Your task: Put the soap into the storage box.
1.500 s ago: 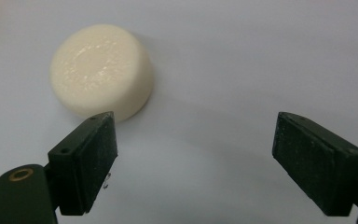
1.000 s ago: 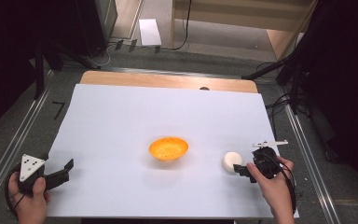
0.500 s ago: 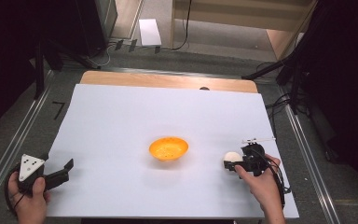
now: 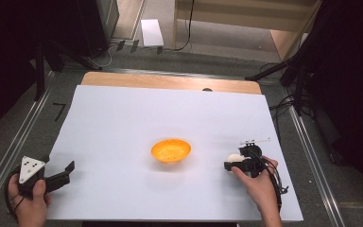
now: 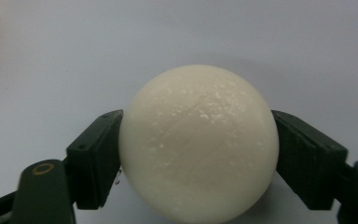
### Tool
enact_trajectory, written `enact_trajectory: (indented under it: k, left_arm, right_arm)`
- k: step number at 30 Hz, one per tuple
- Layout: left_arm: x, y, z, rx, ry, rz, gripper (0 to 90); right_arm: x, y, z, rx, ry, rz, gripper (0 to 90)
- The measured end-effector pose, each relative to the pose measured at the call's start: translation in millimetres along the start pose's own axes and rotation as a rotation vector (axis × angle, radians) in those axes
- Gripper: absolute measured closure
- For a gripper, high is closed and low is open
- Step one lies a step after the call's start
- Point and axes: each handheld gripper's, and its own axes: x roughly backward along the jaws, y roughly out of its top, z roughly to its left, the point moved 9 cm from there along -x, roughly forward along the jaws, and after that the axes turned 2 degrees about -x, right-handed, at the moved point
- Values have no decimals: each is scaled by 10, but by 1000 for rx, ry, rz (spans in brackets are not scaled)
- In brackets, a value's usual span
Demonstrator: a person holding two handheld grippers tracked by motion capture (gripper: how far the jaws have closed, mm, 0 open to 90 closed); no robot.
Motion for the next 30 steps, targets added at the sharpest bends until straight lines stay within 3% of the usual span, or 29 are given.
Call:
enact_trajectory:
  k: [9, 17, 30]
  left_arm:
    - [-1, 0, -1, 0, 0, 0, 133]
    - [-2, 1, 1, 1, -1, -1, 133]
    - [2, 3, 5, 2, 1, -4, 133]
  right_arm:
    - [-7, -9, -8, -6, 28, 2, 240]
    - [42, 22, 29, 23, 36, -15, 241]
    - [148, 135, 222, 28, 77, -55, 241]
